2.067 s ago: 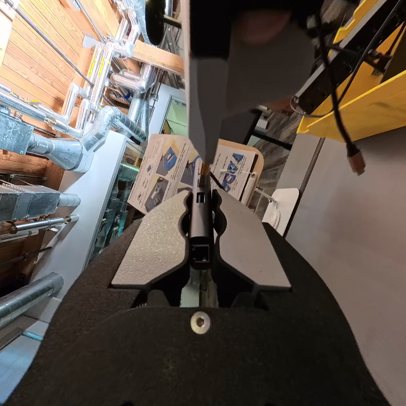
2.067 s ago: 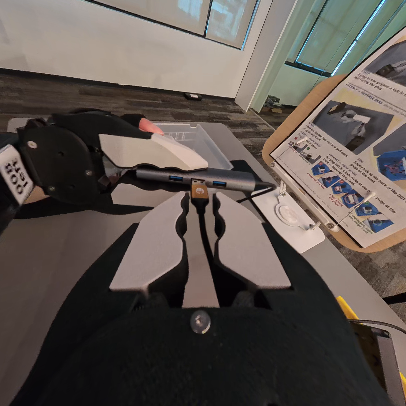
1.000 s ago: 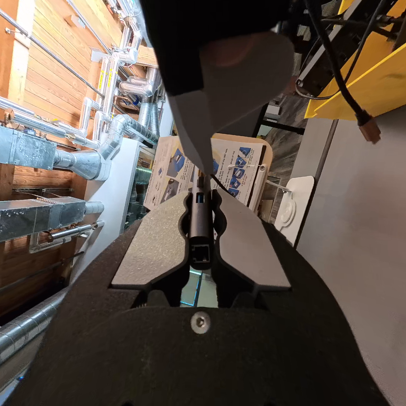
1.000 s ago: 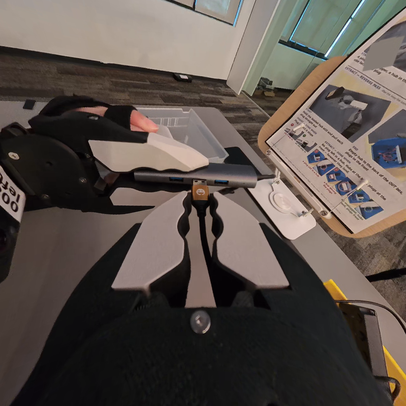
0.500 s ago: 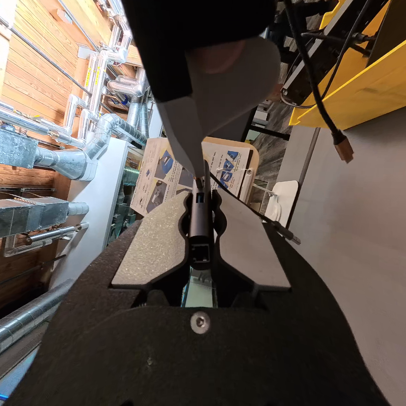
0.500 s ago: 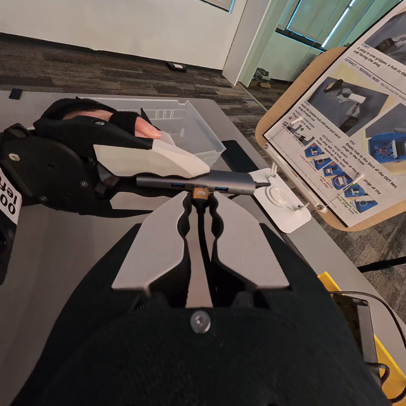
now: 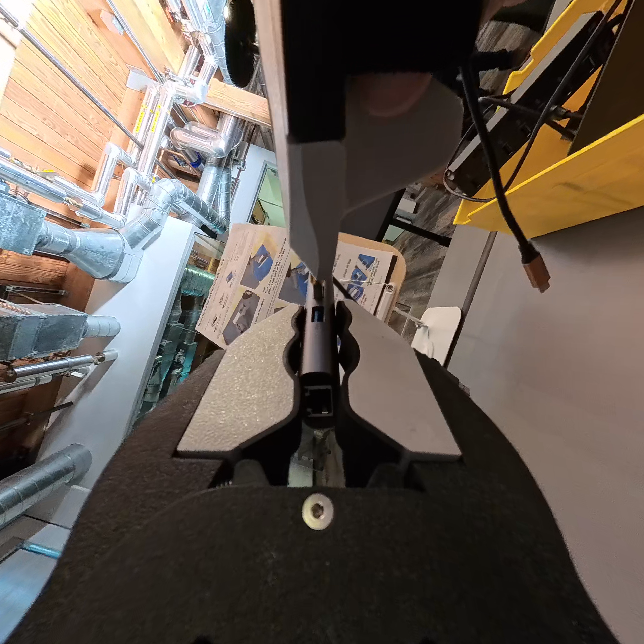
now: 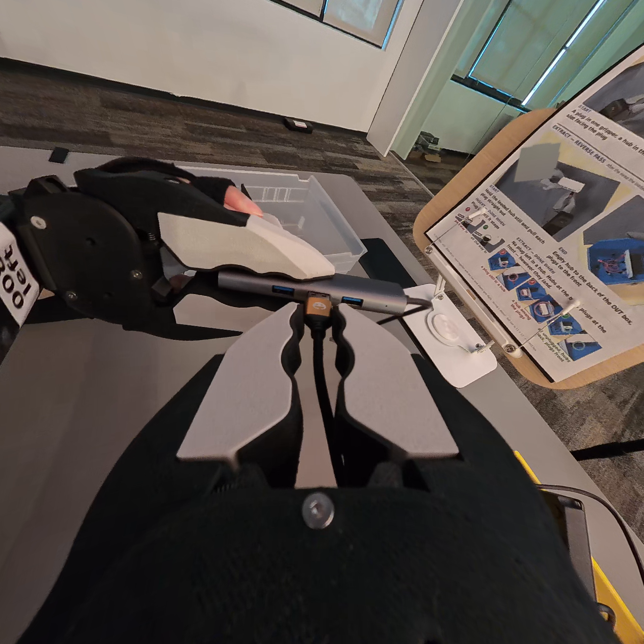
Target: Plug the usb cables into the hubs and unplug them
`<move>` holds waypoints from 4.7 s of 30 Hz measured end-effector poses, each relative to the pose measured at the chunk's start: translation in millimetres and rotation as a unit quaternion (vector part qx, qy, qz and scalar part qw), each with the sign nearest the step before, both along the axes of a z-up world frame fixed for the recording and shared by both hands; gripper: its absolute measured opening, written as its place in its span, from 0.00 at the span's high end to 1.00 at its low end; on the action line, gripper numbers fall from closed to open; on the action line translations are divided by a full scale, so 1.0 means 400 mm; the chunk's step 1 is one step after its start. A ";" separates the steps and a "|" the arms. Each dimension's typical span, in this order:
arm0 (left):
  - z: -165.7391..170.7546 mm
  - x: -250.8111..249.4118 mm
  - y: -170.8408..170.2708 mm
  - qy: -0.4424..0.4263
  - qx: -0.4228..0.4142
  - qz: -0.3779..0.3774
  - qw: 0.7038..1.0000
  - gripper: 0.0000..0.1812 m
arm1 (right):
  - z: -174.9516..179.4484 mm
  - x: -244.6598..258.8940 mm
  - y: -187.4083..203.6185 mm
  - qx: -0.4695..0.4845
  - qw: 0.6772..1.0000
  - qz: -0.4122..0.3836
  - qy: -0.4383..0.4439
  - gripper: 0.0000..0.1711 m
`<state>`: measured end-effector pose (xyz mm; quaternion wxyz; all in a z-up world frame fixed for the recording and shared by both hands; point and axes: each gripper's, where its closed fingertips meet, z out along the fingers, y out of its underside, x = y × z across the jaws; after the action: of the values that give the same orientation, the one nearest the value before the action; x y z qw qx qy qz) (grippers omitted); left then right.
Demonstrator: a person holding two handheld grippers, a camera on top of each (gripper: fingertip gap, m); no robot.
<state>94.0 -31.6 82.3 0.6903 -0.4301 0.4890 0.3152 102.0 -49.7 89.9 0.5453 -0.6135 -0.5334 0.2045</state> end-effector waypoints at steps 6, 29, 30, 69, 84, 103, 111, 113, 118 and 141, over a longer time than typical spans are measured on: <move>0.002 -0.004 0.000 0.009 0.006 0.013 1.000 0.91 | -0.001 -0.004 0.002 0.000 1.000 -0.009 0.005 0.91; 0.022 0.006 -0.024 0.031 0.043 0.022 0.998 0.91 | 0.008 -0.007 -0.011 0.000 1.000 0.014 0.014 0.91; 0.022 0.005 -0.023 0.032 0.043 0.023 0.998 0.91 | 0.008 -0.007 -0.010 0.001 1.000 0.014 0.014 0.91; 0.009 0.029 -0.034 0.025 0.013 -0.031 0.999 0.92 | 0.043 0.090 -0.026 -0.038 0.997 0.061 -0.002 0.86; 0.046 0.116 -0.214 -0.037 -0.088 -0.270 0.958 0.92 | -0.023 0.097 -0.050 0.165 0.951 0.260 -0.016 0.71; 0.064 0.098 -0.213 -0.118 -0.178 -0.334 0.918 0.89 | -0.037 0.038 -0.086 0.218 0.936 0.273 -0.024 0.90; 0.076 0.010 -0.103 -0.146 -0.182 -0.218 0.948 0.86 | 0.076 0.210 0.116 0.177 0.983 0.045 0.010 0.90; 0.069 0.007 -0.096 -0.140 -0.185 -0.210 0.950 0.86 | 0.097 0.304 0.196 0.173 0.983 -0.048 0.020 0.89; 0.028 0.022 -0.078 -0.106 -0.198 -0.179 0.958 0.85 | 0.003 0.499 0.356 0.073 0.983 -0.167 0.001 0.90; -0.042 0.036 -0.056 -0.063 -0.241 -0.151 0.957 0.85 | -0.470 0.603 0.440 -0.349 0.888 -0.240 -0.182 0.88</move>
<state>108.5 -54.2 65.5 0.6350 -0.5239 0.5652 0.0525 343.1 126.4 -98.1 0.2221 -0.8997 -0.3544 0.1249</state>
